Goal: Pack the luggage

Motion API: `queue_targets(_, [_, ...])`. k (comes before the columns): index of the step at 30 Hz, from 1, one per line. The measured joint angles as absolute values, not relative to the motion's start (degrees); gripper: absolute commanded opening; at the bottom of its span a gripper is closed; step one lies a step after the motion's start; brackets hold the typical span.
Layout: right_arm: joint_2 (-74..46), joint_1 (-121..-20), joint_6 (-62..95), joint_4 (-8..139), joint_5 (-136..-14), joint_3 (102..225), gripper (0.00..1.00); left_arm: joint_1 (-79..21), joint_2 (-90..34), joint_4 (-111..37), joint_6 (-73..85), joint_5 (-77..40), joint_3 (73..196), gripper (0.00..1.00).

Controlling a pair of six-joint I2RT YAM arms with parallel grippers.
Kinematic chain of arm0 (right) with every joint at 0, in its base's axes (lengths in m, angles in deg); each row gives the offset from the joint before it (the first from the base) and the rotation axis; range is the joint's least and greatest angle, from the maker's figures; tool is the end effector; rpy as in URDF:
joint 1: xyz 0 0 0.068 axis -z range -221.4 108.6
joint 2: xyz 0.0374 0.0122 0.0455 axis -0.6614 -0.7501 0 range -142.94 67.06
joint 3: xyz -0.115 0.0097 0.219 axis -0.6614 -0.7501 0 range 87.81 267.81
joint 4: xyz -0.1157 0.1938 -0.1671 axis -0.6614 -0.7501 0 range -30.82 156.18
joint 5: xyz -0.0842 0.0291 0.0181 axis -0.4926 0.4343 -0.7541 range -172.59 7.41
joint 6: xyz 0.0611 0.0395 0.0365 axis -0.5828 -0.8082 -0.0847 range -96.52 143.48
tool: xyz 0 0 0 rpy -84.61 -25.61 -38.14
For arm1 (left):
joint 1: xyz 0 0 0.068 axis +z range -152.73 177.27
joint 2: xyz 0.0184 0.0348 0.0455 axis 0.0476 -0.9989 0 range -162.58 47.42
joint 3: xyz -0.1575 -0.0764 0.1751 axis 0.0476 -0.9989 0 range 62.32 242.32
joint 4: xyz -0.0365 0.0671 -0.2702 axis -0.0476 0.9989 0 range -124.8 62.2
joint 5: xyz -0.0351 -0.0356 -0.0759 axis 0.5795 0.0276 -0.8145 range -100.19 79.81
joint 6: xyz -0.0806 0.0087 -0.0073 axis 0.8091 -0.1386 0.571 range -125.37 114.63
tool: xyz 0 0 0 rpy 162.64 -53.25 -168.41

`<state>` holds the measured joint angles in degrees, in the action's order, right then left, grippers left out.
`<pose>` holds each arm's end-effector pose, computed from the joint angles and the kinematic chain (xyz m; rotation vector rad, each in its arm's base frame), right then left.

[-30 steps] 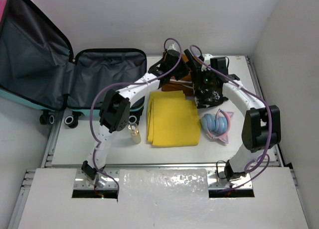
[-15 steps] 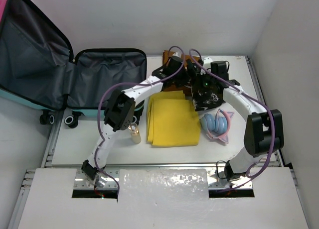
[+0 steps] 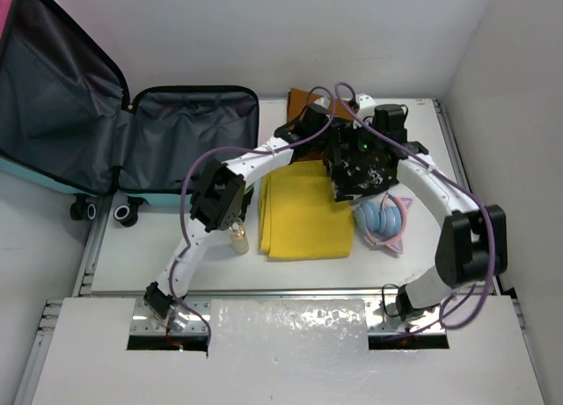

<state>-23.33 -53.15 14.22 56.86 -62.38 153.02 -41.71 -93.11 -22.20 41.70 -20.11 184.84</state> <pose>0.3897 0.1060 0.2131 -0.2518 2.1765 0.5914 0.4573 -0.3858 0.1665 -0.0485 2.2886 -1.0347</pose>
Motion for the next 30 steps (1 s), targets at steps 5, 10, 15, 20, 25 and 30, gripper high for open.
queue_targets(5, [-13.6, -53.6, 13.3, 56.0, -66.5, 153.0, 0.99, -40.3, -91.3, -22.7, 38.2, -23.6, 183.8, 0.00])
queue_targets(10, [-2.4, -53.6, 12.7, 53.4, -73.1, 152.5, 0.99, -35.5, -87.1, -21.7, 37.1, -31.3, 183.7, 0.00])
queue_targets(15, [4.4, -53.6, 12.4, 51.8, -76.7, 149.5, 0.99, -27.0, -80.6, -21.6, 37.1, -35.0, 183.7, 0.00])
queue_targets(20, [4.6, -53.6, 11.6, 51.3, -76.3, 147.2, 0.99, -16.0, -72.2, -23.6, 38.3, -33.8, 179.9, 0.00])
queue_targets(25, [3.9, -53.6, 9.9, 51.4, -74.2, 144.3, 0.99, -4.0, -58.8, -30.5, 42.1, -30.2, 158.3, 0.00])
queue_targets(30, [2.6, -53.6, 8.0, 52.8, -71.3, 143.3, 0.99, 5.3, -49.0, -40.6, 49.1, -21.4, 130.8, 0.00])
